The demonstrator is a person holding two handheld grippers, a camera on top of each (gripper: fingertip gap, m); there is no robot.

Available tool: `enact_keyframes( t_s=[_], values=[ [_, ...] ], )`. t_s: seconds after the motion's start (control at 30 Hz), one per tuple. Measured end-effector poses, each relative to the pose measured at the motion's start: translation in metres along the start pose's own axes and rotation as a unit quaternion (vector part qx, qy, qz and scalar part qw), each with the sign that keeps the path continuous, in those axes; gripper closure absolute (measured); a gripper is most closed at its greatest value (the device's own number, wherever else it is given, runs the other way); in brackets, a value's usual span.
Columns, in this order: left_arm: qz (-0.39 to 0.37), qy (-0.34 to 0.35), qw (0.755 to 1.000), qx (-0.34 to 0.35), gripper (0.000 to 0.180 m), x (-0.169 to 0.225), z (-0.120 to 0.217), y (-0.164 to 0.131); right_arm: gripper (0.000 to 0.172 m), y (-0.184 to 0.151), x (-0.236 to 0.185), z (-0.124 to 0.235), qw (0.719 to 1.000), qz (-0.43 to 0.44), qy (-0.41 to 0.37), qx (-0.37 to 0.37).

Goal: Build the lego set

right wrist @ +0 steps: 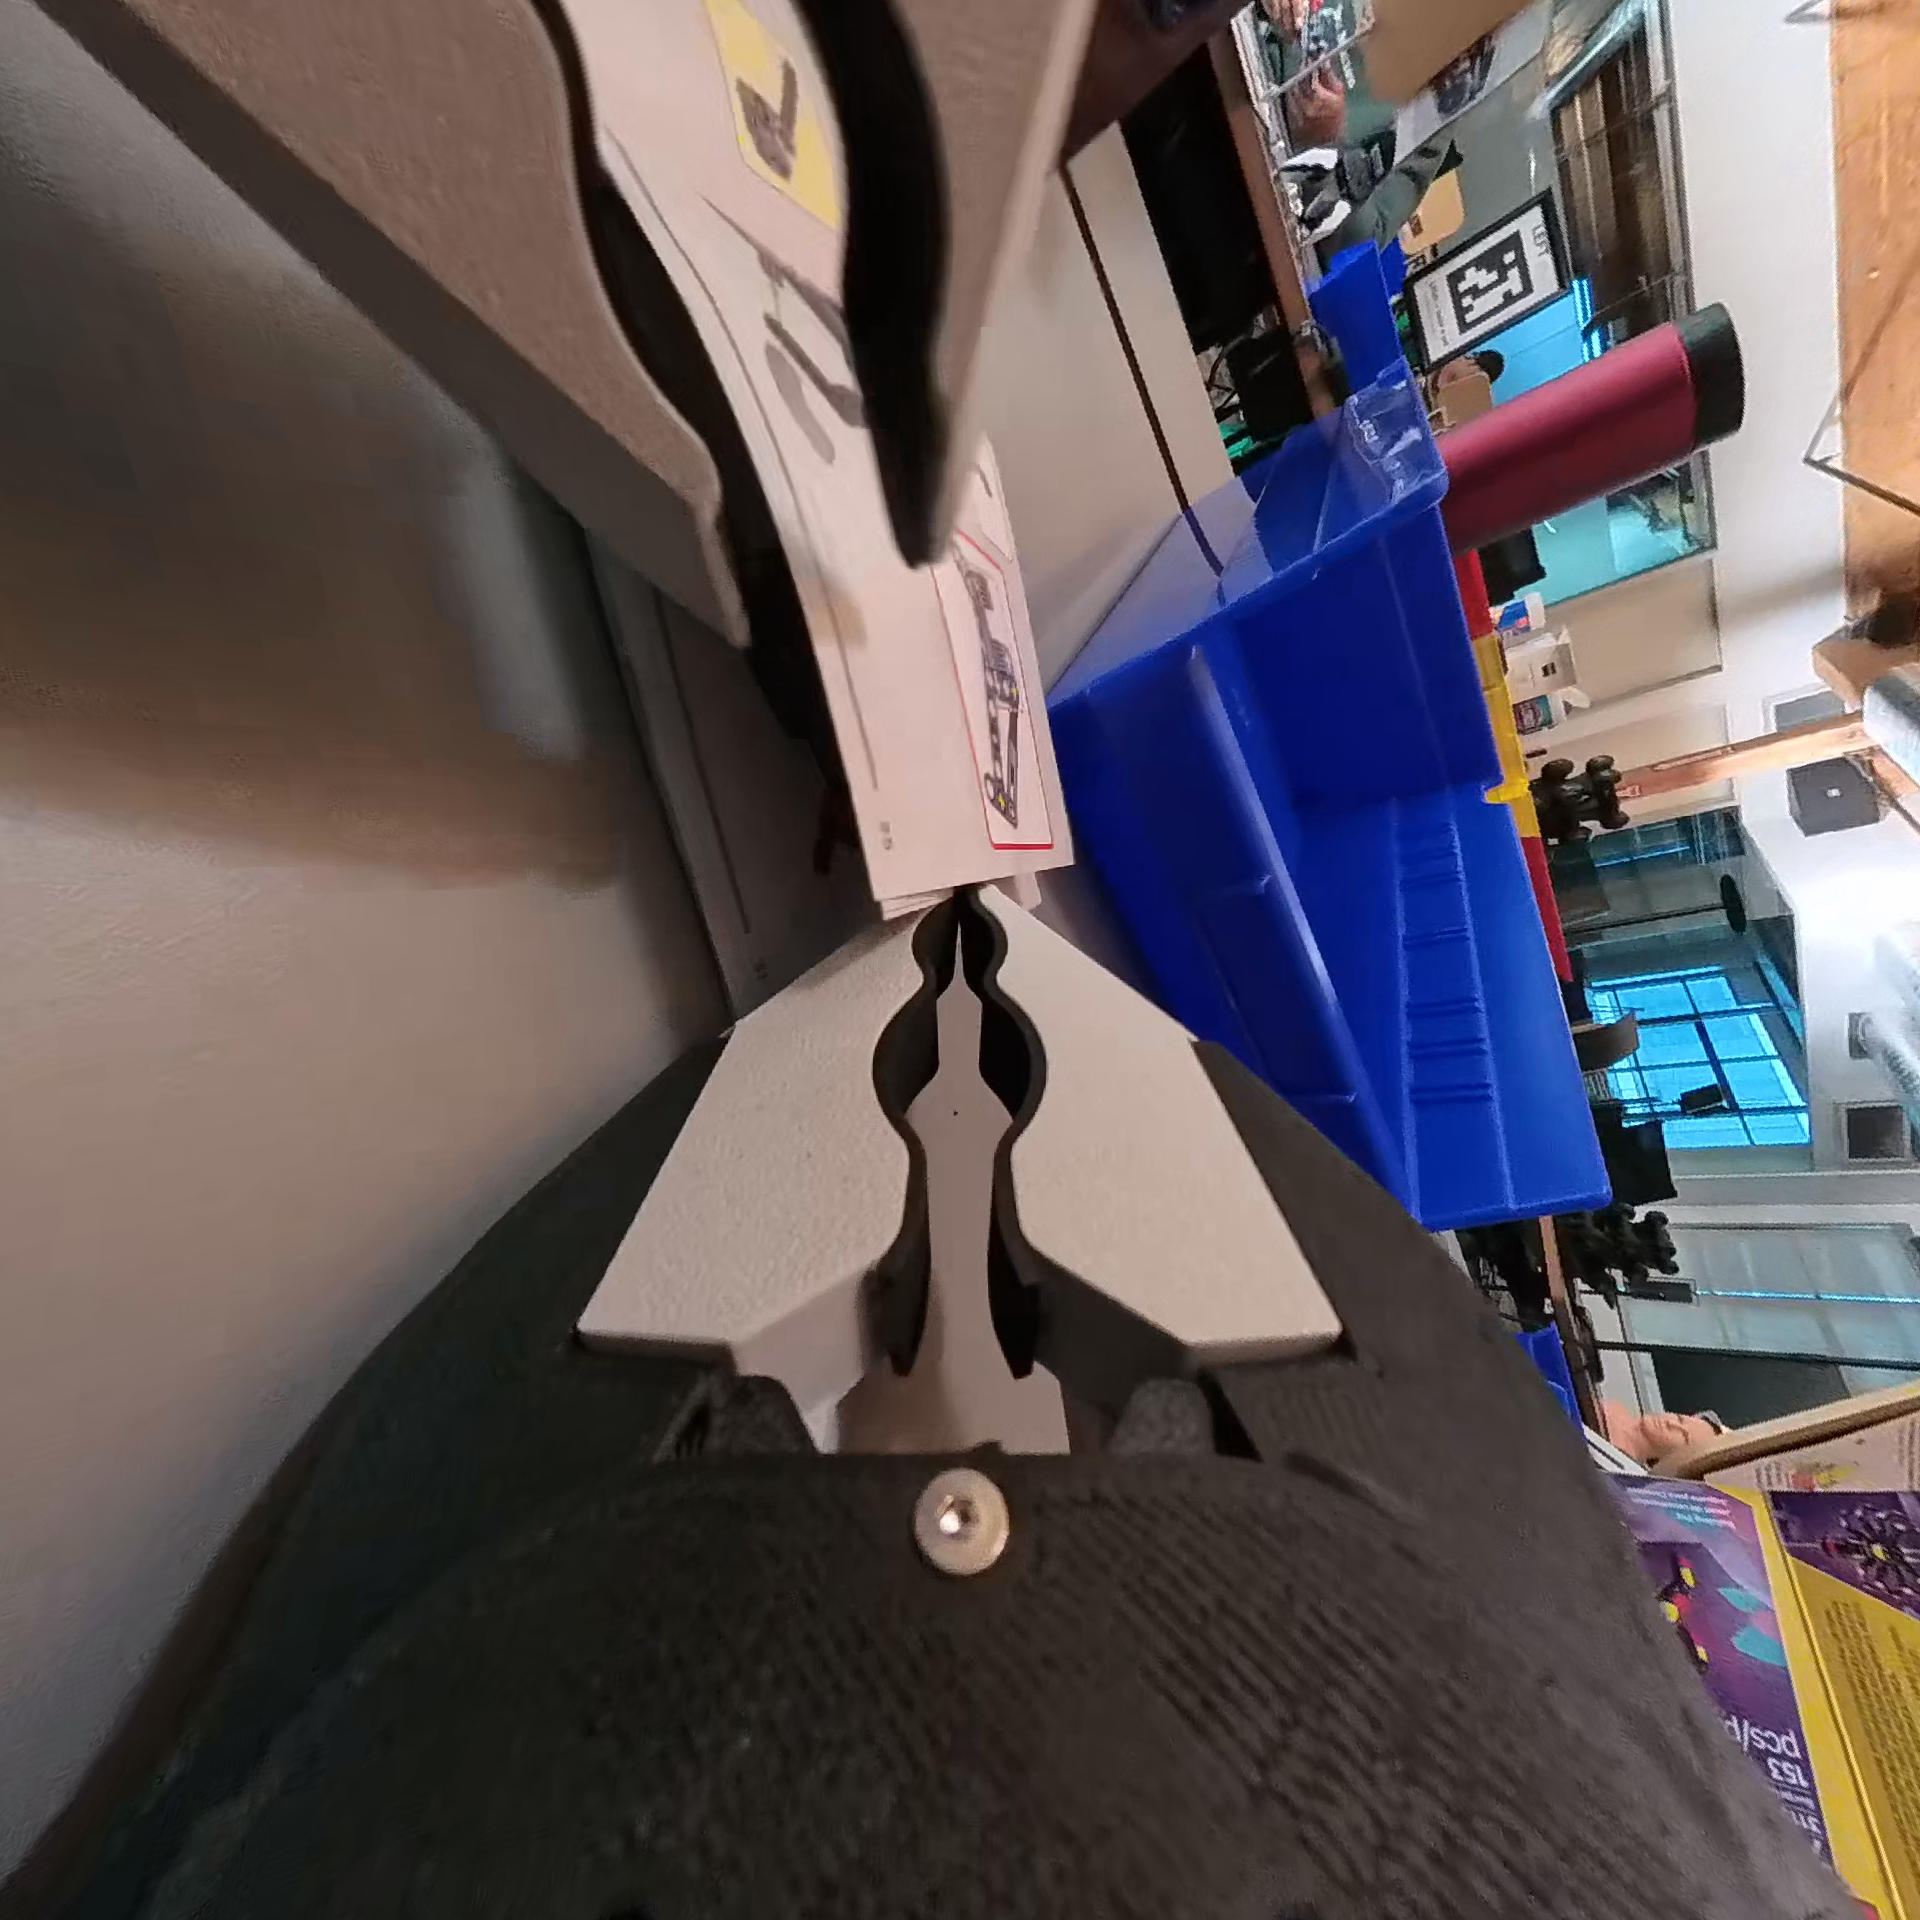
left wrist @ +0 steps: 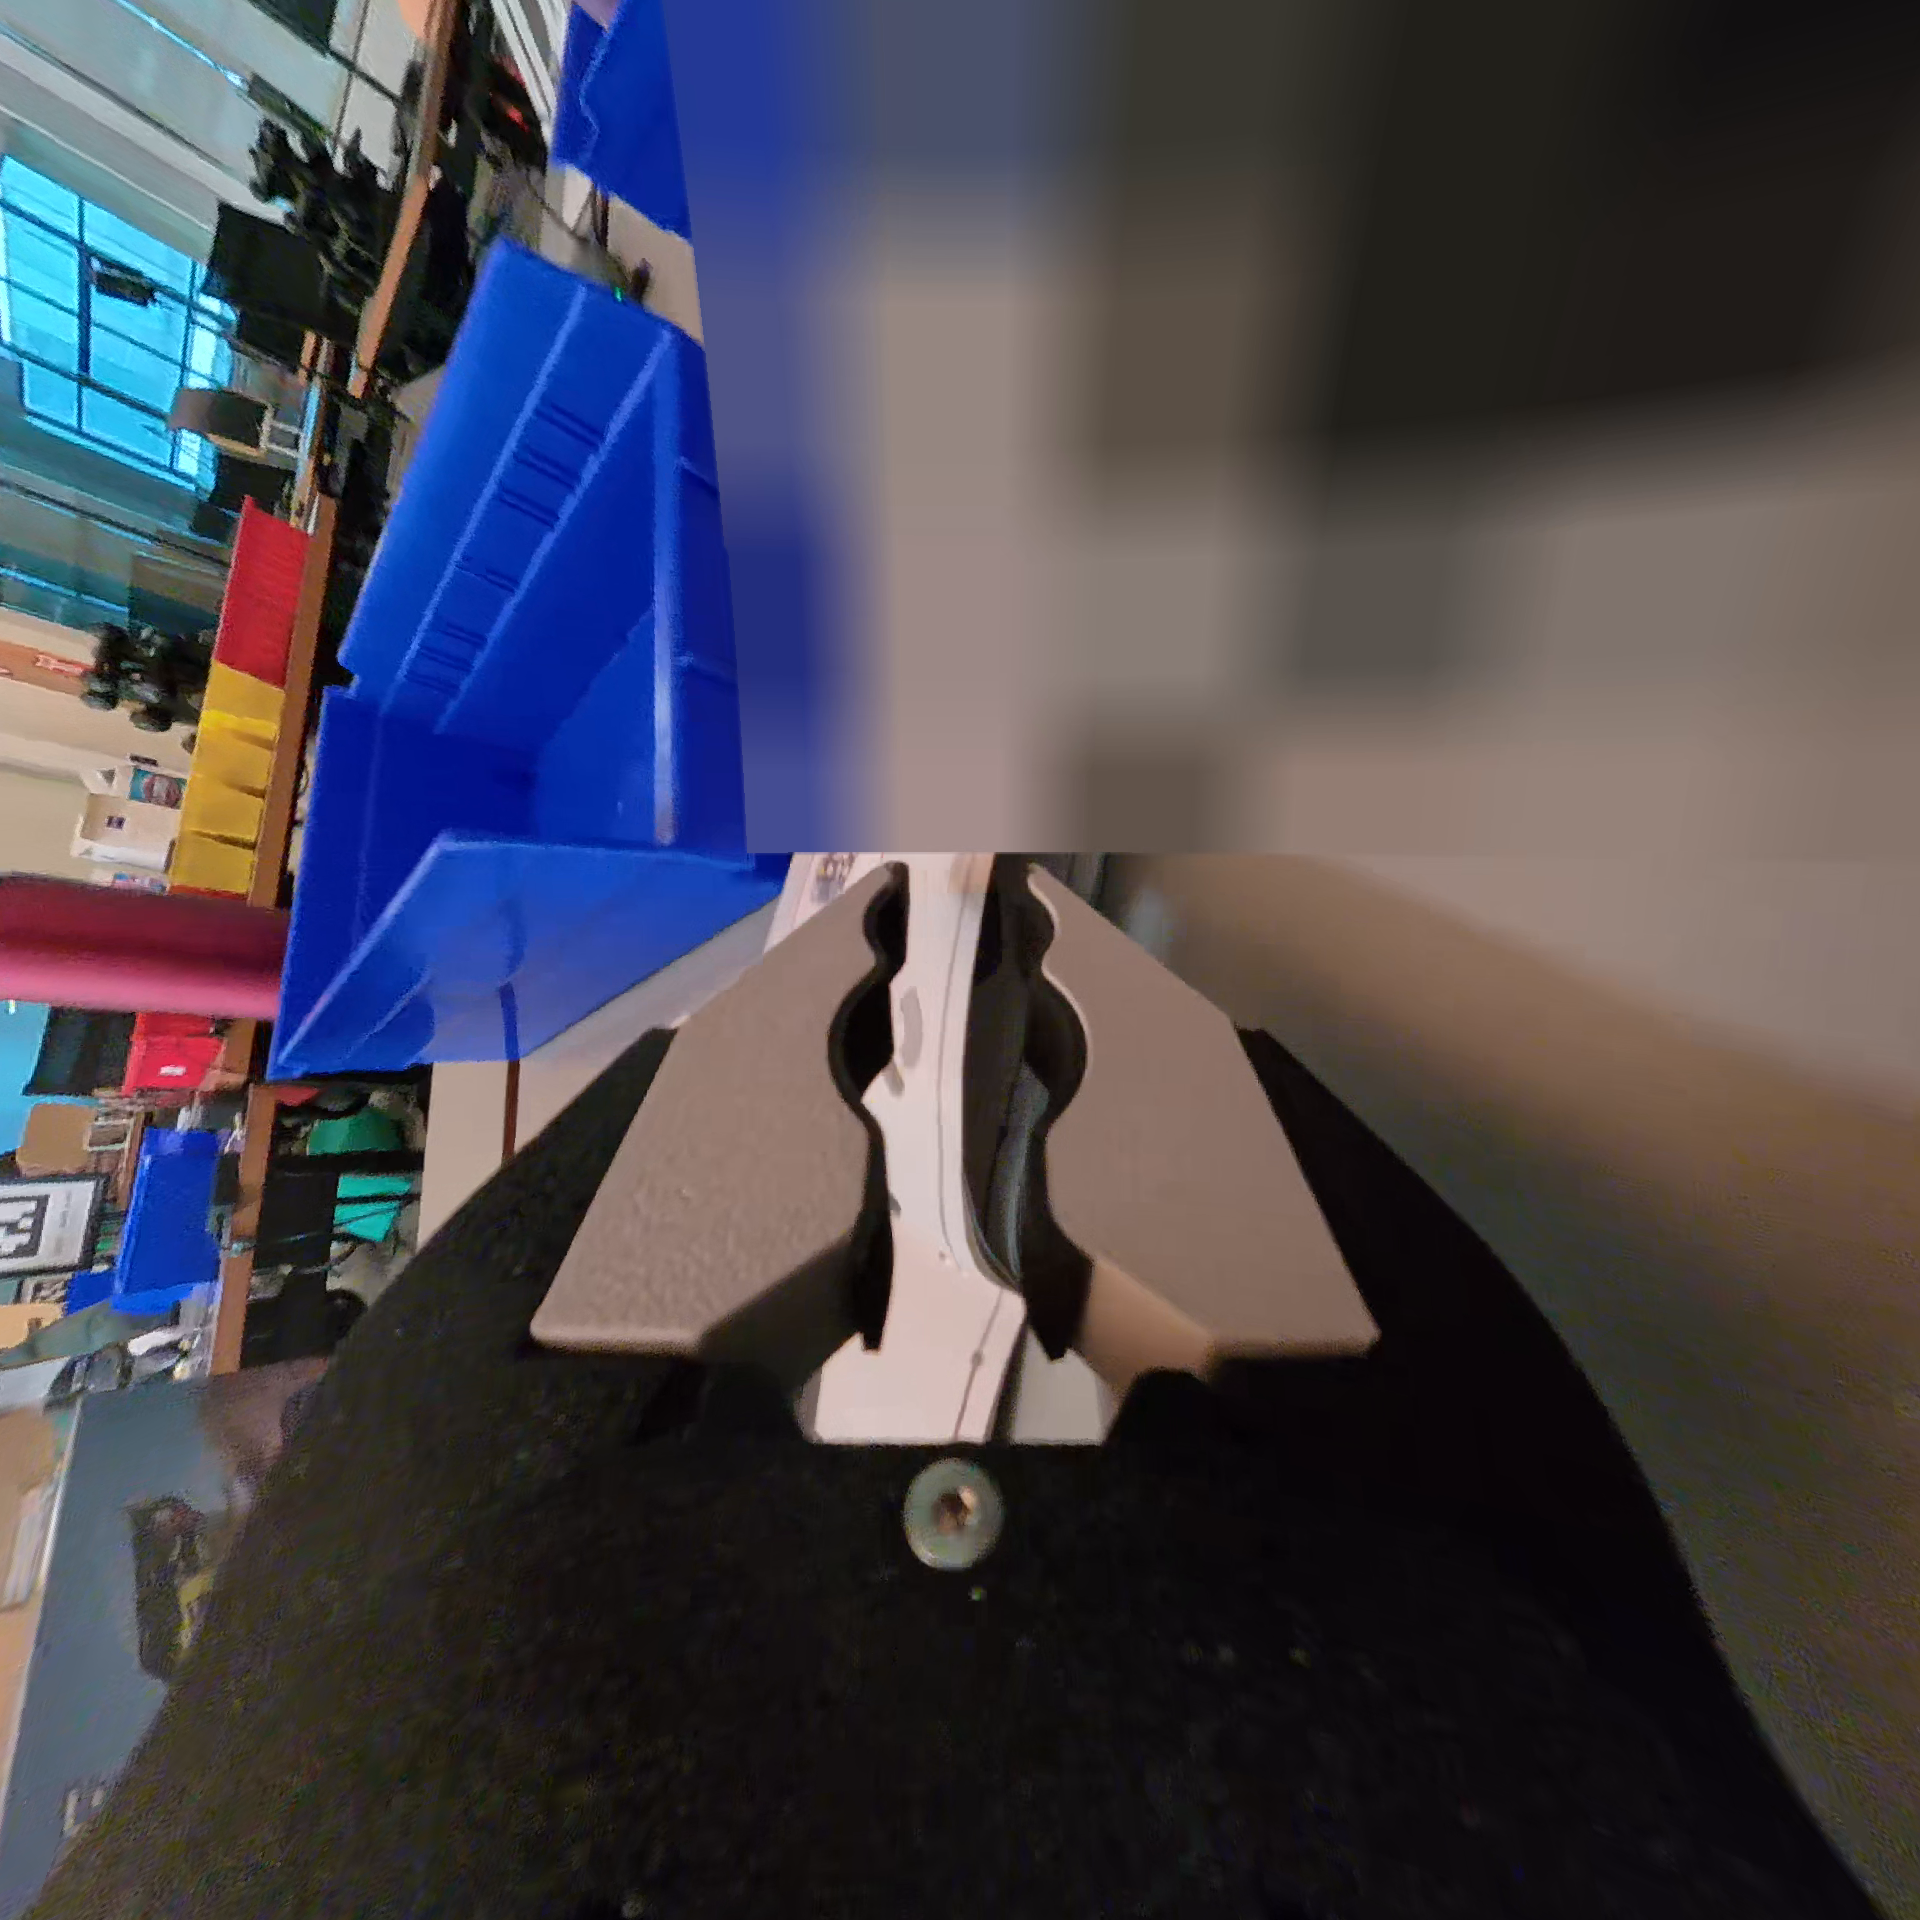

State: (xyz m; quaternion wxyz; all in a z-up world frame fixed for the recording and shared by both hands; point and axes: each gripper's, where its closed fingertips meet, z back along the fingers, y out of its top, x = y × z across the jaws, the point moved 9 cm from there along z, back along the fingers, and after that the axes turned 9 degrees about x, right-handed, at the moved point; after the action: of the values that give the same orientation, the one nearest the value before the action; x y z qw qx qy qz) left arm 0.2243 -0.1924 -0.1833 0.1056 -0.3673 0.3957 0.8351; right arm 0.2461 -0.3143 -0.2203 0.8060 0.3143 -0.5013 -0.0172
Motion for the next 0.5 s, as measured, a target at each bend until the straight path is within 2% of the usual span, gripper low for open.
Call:
enact_keyframes(
  t_s=[0.07,0.23,0.33,0.5],
  values=[
    [-0.006,-0.009,1.000,0.007,0.162,-0.001,-0.005,0.007,0.172,0.001,0.000,0.000,1.000,0.001,0.001,0.002],
    [-0.049,-0.022,0.999,-0.007,0.174,0.001,-0.016,0.015,0.172,0.001,-0.001,0.000,1.000,0.002,0.001,0.003],
    [-0.045,-0.030,0.998,-0.013,0.180,0.003,-0.016,0.016,0.172,0.001,-0.001,0.000,1.000,0.002,0.001,0.003],
    [-0.021,-0.039,0.999,-0.013,0.179,0.002,-0.009,0.015,0.172,0.001,-0.001,-0.001,1.000,0.002,0.002,0.004]
  ],
)
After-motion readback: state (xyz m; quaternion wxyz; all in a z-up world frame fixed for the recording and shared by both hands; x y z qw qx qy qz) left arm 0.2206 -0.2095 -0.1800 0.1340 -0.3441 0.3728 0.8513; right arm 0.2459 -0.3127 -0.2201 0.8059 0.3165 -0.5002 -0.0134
